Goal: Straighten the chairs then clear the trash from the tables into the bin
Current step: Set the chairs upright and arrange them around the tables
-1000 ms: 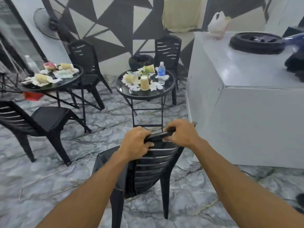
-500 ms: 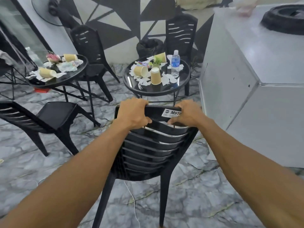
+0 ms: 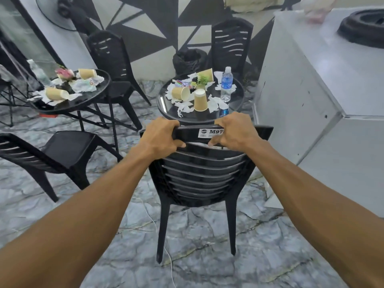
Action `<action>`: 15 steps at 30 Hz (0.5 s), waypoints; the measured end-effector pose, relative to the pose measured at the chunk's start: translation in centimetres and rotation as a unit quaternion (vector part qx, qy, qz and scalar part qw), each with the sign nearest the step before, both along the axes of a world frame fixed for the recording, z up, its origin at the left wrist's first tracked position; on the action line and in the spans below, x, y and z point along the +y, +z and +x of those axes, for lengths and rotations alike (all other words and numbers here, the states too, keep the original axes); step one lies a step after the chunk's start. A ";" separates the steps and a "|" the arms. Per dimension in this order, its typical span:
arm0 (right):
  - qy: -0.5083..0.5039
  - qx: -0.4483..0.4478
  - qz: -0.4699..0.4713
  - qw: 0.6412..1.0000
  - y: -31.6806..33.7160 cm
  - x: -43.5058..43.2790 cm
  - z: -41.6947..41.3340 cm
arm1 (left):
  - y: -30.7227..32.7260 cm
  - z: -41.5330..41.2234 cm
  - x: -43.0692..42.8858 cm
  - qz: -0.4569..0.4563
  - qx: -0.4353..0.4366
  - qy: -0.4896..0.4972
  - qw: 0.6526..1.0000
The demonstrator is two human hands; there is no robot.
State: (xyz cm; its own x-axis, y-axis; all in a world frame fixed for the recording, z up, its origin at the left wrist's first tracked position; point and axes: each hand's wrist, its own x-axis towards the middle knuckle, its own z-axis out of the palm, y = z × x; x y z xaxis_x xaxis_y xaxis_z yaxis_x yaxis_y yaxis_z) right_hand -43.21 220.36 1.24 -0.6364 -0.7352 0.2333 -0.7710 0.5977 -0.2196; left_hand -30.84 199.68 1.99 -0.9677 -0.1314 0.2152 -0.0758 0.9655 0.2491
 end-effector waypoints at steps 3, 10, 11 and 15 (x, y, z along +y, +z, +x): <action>-0.001 0.043 0.006 0.999 -1.4 -0.2 1.4 | -2.4 0.7 -0.7 0.009 0.025 -0.014 1.000; -0.021 0.049 0.028 0.998 -12.0 -1.1 8.9 | -13.9 5.3 -2.8 -0.026 -0.013 -0.049 0.998; -0.025 0.044 0.041 0.998 -13.7 -1.6 10.0 | -15.9 6.2 -3.0 -0.026 -0.031 -0.050 0.998; -0.050 0.047 0.018 0.997 -16.5 -4.5 10.7 | -18.5 6.5 -5.7 0.011 -0.043 -0.026 0.999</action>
